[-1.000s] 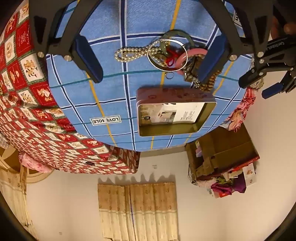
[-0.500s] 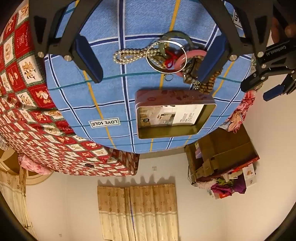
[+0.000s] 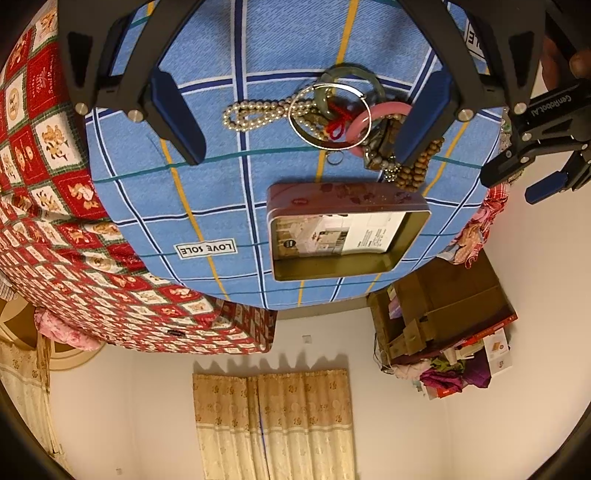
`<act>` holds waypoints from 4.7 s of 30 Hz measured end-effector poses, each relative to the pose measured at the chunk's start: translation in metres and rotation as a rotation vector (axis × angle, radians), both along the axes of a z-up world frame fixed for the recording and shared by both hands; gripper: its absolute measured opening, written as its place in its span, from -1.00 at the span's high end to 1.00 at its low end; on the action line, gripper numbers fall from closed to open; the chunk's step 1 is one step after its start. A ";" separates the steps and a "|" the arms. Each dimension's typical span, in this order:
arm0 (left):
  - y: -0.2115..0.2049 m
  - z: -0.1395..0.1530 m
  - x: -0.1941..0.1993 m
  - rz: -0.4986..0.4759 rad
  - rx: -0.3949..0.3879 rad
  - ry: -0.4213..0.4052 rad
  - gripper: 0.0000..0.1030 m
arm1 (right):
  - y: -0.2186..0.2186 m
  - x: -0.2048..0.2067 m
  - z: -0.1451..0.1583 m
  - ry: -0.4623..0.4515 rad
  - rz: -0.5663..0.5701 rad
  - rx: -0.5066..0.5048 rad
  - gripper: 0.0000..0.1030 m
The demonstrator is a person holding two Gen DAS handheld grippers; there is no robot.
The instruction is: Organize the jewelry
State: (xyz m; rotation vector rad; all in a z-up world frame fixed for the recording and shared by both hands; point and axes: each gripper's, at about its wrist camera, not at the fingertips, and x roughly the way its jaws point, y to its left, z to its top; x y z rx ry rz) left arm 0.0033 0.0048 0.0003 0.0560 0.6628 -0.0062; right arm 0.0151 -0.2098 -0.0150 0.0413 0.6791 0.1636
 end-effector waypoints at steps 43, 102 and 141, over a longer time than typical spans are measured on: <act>0.004 0.007 0.001 0.018 -0.001 -0.016 -0.79 | 0.003 0.000 0.001 -0.002 0.006 0.010 -1.00; -0.012 -0.052 0.033 -0.132 -0.050 0.087 0.59 | -0.004 0.008 -0.050 0.100 0.044 0.004 -0.77; -0.010 -0.056 0.033 -0.154 -0.048 0.095 0.59 | 0.021 0.062 -0.069 0.274 0.159 0.065 -0.62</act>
